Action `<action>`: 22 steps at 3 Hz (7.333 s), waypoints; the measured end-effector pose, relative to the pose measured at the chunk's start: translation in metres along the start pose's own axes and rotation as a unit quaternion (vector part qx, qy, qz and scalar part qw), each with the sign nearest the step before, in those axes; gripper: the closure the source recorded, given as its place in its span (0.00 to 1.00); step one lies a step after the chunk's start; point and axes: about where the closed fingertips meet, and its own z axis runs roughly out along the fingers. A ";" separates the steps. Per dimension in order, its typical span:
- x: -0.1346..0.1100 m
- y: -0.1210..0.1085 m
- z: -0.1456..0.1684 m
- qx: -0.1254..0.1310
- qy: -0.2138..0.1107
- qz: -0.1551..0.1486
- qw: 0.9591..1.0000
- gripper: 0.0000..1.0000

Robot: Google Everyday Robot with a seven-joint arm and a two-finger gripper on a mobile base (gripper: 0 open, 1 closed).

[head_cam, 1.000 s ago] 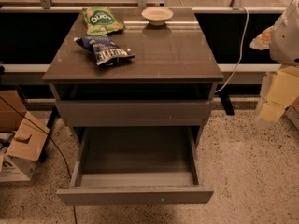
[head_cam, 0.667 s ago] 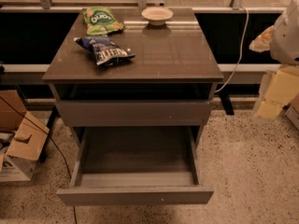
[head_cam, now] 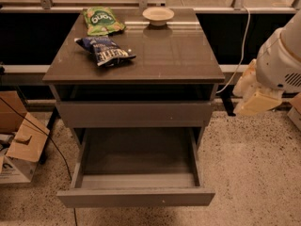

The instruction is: Close middle drawer

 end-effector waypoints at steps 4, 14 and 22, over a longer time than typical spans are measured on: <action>0.023 0.029 0.111 -0.038 -0.015 0.044 0.998 1.00; 0.024 0.111 0.344 -0.132 -0.033 0.087 0.987 1.00; 0.042 0.148 0.478 -0.213 -0.079 0.163 0.960 1.00</action>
Offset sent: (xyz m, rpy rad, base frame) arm -0.0016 0.0093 -0.1247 0.0693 0.1002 -0.0462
